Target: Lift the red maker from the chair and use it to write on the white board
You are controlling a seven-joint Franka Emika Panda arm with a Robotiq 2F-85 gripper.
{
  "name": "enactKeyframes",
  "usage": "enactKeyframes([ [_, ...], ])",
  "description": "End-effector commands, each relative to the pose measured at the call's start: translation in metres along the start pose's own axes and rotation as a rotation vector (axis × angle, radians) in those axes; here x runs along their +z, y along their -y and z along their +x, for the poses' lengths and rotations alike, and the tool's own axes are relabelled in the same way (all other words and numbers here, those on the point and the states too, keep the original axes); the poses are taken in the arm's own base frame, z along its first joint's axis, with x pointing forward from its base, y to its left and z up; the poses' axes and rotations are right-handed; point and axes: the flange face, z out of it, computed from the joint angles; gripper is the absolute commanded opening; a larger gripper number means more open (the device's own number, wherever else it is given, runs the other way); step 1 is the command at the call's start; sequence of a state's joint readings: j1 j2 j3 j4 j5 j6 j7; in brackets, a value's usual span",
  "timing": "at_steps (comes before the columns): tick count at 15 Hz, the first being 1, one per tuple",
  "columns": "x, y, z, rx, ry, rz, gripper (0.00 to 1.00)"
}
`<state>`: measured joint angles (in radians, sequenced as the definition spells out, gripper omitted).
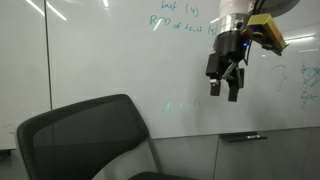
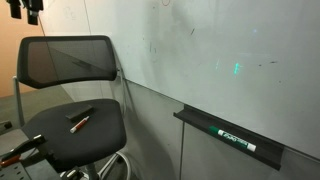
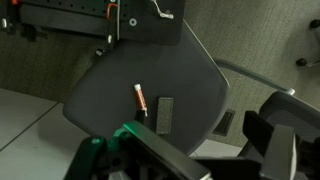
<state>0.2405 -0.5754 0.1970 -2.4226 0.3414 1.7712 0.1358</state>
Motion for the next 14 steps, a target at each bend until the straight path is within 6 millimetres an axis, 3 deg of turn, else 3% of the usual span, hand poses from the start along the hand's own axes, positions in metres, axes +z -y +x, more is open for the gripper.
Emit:
enactKeyframes([
  [1, -0.005, 0.007, 0.039, -0.026, 0.034, -0.076, 1.0],
  [6, 0.017, -0.008, 0.071, -0.019, 0.093, -0.132, 1.0],
  [14, 0.077, -0.009, 0.079, -0.02, 0.203, -0.188, 1.0],
])
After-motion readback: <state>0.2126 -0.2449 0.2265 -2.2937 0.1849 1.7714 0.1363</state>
